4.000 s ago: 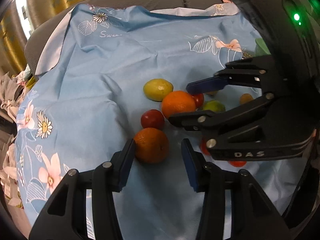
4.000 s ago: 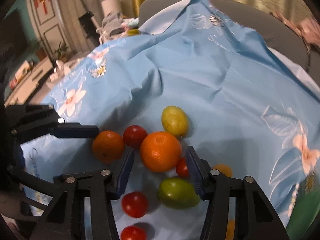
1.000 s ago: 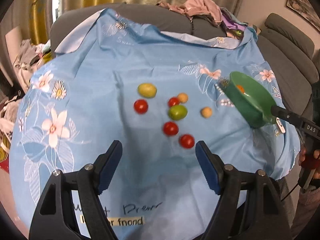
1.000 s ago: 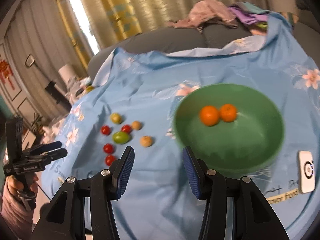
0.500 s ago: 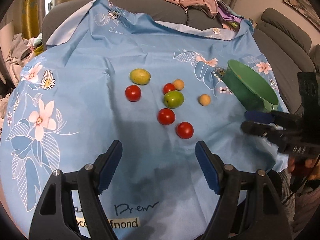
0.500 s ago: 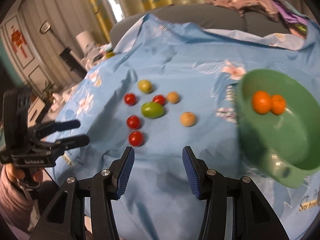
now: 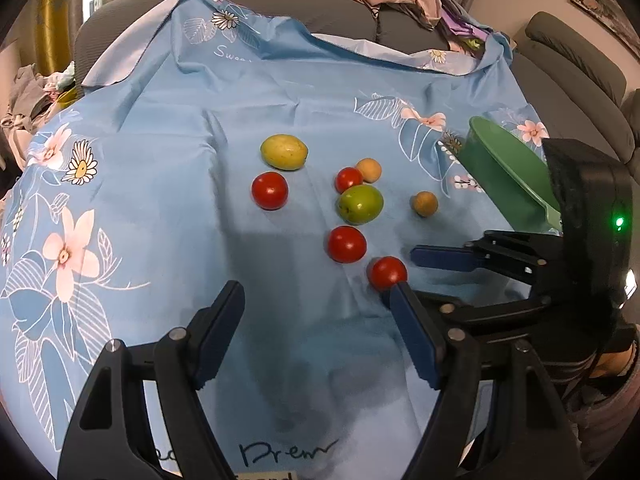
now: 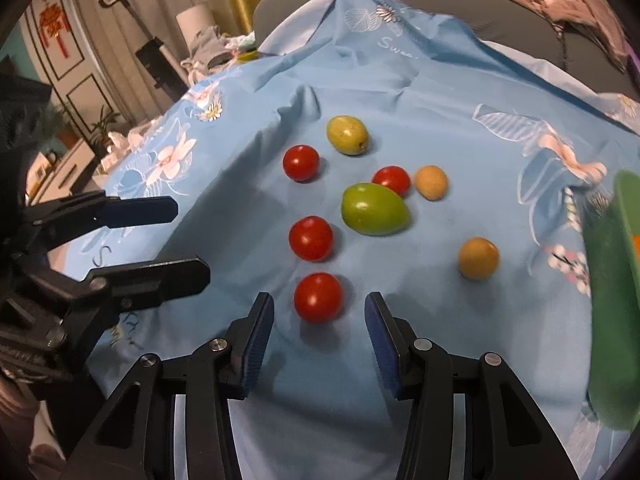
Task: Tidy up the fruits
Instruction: 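Grasp a red cherry tomato with the right tool while the left tool grasps another, then carry both red tomatoes into the green bowl and open both tools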
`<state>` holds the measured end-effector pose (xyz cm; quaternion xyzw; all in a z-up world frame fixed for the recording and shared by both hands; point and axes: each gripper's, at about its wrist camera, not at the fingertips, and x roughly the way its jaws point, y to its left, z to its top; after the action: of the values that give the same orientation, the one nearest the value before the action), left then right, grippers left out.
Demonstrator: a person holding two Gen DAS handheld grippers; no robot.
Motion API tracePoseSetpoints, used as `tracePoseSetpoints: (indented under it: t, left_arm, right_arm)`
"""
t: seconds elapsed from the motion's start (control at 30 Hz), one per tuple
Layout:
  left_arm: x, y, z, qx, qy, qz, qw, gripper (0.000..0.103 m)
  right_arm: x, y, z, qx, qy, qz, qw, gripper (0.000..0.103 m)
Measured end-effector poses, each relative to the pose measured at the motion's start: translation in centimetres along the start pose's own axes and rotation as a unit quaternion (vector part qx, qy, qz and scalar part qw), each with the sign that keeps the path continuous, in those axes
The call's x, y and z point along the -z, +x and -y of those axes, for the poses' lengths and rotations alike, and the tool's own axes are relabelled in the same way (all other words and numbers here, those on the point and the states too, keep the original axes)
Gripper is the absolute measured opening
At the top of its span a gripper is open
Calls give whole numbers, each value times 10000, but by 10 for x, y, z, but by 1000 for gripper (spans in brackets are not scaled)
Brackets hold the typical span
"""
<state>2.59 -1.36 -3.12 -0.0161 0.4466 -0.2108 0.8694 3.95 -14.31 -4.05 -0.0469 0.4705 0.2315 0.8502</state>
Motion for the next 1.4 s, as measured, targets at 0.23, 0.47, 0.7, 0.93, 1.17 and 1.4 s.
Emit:
tracePoseSetpoints:
  t: [0.23,0.47,0.7,0.93,1.17,1.4]
  left_arm:
    - [-8,13,9,81,161,-75,9998,75]
    - [-20,37,22,151,311,-218,9992,63]
    - [-26,61,31,5,428,-390,9983,42]
    - [-28,74,29,-118,410,-472,9980,29]
    - [-28,63,33,-109,401,-420,9983,29]
    - [-32,29,50,-82,539,-84,9985,29]
  right_arm:
    - [2,12,4,56,-27,-64,10000,30]
    - [11,-2,32,134,399,70,9991,30]
    - [23,-21,54,204,715,202,9970,30]
    - [22,-28,57,153,706,311,9969,30]
    - [21,-34,57,146,711,385,9966,30]
    - [19,-52,57,162,746,621,9951,30]
